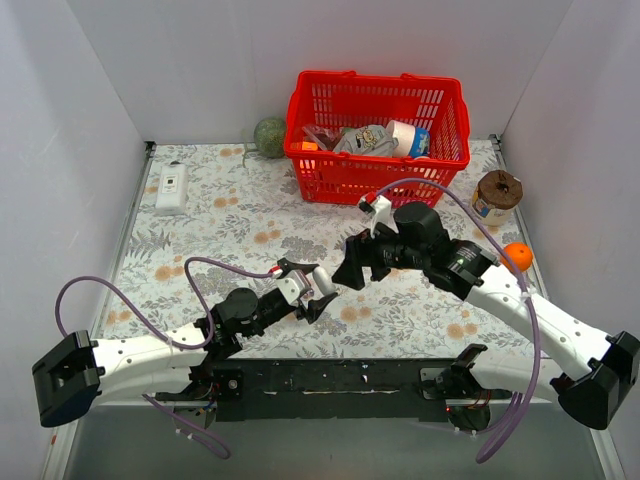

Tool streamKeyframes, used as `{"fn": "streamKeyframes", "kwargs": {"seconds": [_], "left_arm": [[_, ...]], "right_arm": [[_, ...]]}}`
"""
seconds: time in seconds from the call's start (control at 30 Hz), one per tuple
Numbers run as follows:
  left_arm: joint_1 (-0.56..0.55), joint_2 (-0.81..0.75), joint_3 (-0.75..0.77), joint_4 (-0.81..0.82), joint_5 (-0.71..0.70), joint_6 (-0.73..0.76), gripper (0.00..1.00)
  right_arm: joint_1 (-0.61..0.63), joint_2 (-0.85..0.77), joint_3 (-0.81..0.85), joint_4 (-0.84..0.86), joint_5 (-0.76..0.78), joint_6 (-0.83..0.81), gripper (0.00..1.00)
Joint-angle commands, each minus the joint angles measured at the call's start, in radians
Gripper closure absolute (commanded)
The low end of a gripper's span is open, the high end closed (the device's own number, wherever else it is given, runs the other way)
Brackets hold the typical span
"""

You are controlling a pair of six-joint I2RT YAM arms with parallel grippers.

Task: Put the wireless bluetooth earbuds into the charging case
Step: Pick up the charging case at the center of the board, then open the charging case.

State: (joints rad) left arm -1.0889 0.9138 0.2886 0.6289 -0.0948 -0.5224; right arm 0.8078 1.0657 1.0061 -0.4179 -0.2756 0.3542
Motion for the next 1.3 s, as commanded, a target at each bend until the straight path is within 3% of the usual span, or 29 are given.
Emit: {"fn": "streamKeyframes", "kwargs": {"seconds": [0.0, 0.53, 1.27], "left_arm": [[-0.009, 0.007, 0.006, 0.037, -0.022, 0.018, 1.00], [-0.045, 0.028, 0.029, 0.045, -0.031, 0.021, 1.00], [-0.078, -0.030, 0.018, 0.020, -0.074, 0.028, 1.00]], "right_arm": [[0.016, 0.019, 0.026, 0.039, -0.036, 0.000, 0.12], [0.047, 0.111, 0.031, 0.001, 0.007, -0.015, 0.09], [0.028, 0.068, -0.006, -0.042, 0.108, -0.012, 0.12]]}}
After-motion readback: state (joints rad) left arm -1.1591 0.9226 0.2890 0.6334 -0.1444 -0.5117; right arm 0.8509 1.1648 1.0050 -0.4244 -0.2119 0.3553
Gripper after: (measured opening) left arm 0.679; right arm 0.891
